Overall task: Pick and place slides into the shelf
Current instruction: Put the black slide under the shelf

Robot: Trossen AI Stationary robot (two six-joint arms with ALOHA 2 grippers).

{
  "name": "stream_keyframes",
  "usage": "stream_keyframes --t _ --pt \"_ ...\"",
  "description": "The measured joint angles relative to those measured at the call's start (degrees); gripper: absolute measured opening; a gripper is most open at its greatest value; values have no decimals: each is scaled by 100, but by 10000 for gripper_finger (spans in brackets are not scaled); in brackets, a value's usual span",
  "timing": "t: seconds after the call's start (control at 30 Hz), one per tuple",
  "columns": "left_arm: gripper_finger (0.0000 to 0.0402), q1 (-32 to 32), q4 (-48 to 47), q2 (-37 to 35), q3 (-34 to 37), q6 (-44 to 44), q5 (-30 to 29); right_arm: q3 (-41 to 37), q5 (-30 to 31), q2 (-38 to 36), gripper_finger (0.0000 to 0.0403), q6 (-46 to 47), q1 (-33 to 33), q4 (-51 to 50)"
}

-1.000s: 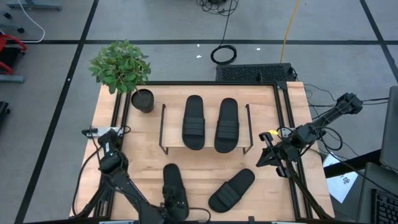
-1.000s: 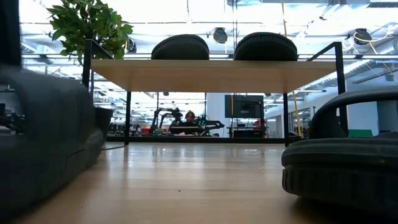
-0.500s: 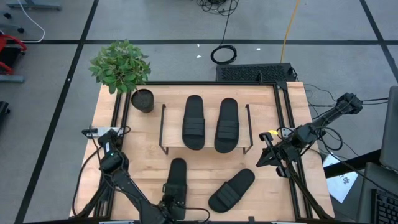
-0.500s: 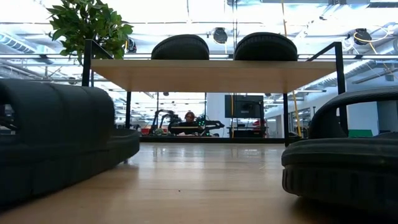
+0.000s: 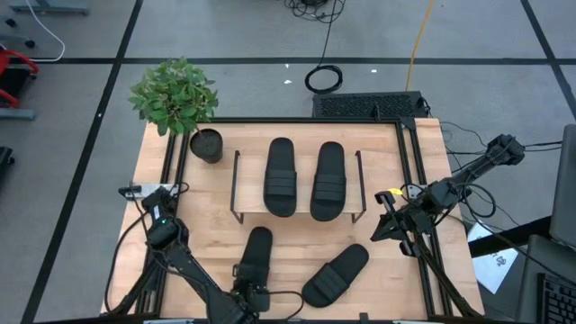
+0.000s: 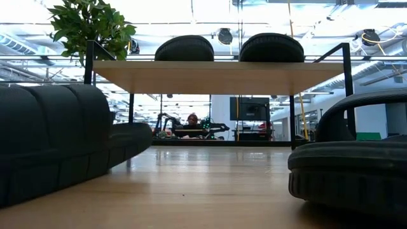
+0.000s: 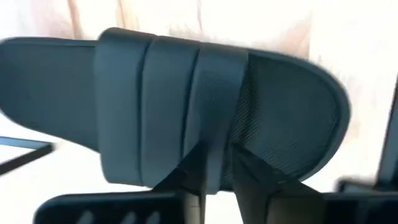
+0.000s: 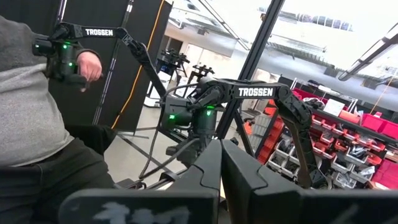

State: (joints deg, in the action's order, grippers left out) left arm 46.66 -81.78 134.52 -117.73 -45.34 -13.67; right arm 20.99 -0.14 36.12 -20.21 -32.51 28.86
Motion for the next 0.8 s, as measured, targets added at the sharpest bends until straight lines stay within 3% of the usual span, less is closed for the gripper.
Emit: stream_keyframes --t 0.17,0.37,0.53,0.73,0.8 --pt "95 20 257 1 4 -240 59 0 0 1 0 0 0 0" --pt "101 -58 294 2 4 -544 21 0 -2 0 0 0 0 2" --pt "74 82 224 4 4 -840 -562 0 -2 0 0 0 0 2" --pt "10 403 194 7 4 -819 -774 0 1 0 0 -17 0 2" --pt "5 495 178 7 4 -771 -927 0 2 0 0 -20 0 2"
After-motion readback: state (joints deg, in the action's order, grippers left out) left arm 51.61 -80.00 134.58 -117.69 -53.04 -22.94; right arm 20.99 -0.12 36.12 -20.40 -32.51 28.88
